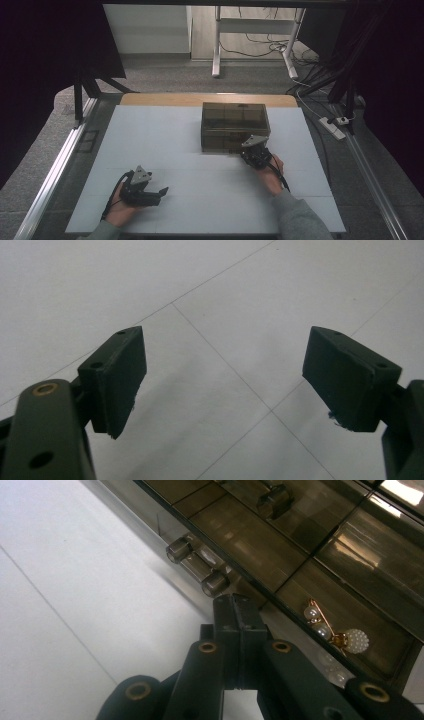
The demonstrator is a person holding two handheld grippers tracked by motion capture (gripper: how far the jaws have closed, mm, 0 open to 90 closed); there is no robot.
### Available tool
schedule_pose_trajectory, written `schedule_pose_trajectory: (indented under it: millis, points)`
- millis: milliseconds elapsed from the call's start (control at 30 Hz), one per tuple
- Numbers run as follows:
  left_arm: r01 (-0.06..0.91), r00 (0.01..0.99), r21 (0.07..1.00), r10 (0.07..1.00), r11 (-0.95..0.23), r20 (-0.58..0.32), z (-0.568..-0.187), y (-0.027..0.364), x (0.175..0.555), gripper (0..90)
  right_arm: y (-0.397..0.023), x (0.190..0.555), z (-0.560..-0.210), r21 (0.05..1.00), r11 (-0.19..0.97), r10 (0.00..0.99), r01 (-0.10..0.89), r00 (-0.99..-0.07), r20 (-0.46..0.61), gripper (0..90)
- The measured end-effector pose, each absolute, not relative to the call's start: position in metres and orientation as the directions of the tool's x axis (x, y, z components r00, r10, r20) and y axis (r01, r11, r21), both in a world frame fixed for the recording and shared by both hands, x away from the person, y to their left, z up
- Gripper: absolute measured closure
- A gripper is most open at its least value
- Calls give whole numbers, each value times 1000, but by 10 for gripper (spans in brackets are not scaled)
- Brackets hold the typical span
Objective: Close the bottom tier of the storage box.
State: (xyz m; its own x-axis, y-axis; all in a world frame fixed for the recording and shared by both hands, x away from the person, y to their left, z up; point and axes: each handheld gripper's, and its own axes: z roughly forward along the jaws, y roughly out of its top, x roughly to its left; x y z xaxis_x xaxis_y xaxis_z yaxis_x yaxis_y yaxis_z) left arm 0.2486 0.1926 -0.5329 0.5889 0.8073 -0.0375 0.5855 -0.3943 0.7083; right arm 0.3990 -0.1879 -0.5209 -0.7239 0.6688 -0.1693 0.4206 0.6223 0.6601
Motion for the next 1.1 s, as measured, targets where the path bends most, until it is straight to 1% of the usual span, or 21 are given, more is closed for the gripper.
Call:
schedule_pose_trajectory:
  millis: [333, 867, 1100]
  points:
    - [587, 588, 707, 808, -395, -36, -533, 193, 248, 187, -189, 403, -523, 668, 622, 669, 407, -720, -185, 892]
    - [590, 585, 704, 810, -395, -36, -534, 194, 248, 187, -192, 417, -522, 704, 569, 711, 425, -685, -161, 892]
    - [589, 584, 706, 811, -394, -35, -533, 194, 248, 187, -188, 418, -524, 699, 576, 705, 424, -691, -161, 892]
